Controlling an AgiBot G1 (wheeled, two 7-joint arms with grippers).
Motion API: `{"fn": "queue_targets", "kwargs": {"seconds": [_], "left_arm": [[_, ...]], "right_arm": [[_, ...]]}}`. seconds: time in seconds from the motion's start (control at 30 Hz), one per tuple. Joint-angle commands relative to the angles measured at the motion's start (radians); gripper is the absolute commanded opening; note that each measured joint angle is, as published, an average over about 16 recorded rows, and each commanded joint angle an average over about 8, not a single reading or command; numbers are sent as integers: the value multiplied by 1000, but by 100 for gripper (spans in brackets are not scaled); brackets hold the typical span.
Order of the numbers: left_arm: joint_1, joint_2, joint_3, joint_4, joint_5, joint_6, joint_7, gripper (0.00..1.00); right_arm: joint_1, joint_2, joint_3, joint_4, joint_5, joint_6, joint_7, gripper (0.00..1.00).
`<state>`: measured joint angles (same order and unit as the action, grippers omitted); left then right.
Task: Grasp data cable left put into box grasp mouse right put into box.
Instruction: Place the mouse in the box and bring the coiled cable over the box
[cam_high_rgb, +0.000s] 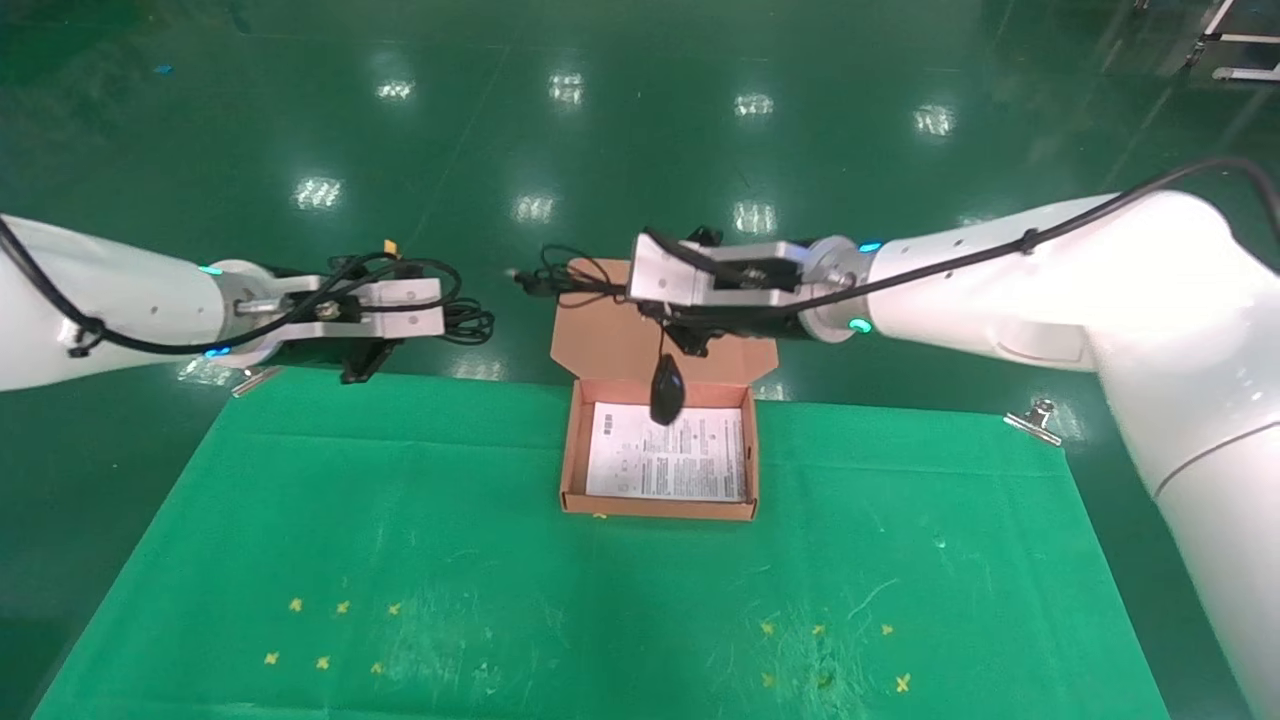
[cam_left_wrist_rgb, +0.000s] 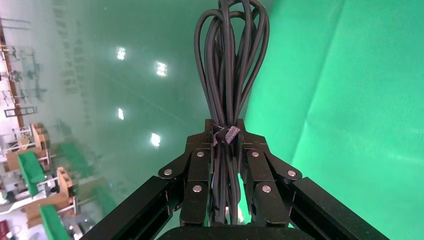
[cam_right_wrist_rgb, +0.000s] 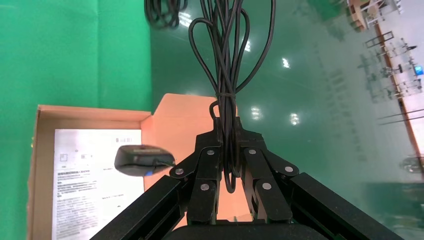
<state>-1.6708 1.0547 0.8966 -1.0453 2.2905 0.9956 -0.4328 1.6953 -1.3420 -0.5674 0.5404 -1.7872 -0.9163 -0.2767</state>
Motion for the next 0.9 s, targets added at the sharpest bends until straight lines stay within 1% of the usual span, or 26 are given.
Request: {"fn": "queue_targets", "kwargs": {"seconds": [0.03,0.27,0.5,0.9], "left_arm": [[4,-16,2,-25,19,21,-28,0],[10,-38,9,-95,64,69,-88,0],[16,-43,9,-118,77,77,-109,0],[17,-44,9,-124,80,79,-114,0]], "right_arm": [[-3,-13,-10,-26,3,8,-12,0],[-39,-22,-92,-27,71,17,6,0],[-70,-24,-180,-26,150,57,76,0],[-98,-24,-276,-144,217,122,222,0]]}}
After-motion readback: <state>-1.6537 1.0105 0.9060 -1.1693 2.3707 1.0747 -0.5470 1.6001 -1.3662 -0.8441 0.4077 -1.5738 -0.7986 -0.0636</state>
